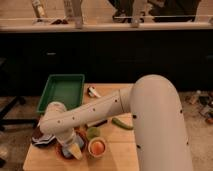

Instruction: Place sponge in table surface

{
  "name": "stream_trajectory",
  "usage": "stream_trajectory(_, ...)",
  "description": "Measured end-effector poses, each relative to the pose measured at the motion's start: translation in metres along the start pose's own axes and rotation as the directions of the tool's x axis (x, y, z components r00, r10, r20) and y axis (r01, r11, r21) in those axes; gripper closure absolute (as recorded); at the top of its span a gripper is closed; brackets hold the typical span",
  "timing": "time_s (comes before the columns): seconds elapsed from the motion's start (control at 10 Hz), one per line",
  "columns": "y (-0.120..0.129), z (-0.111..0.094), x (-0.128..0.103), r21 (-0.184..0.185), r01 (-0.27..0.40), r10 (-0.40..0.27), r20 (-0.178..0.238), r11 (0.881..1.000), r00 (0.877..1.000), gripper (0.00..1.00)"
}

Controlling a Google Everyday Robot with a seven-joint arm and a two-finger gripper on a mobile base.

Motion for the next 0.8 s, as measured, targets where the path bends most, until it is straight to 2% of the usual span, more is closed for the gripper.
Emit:
stream_trajectory(0.6, 0.0046, 0.0052, 0.0047, -0.012, -0.003, 0.003, -0.002, 1.0, 1.0, 0.9)
stream_trajectory(0.8, 0.0057, 0.0055, 0.0043, -0.012, -0.001, 0.001, -0.003, 1.0, 1.0, 1.0)
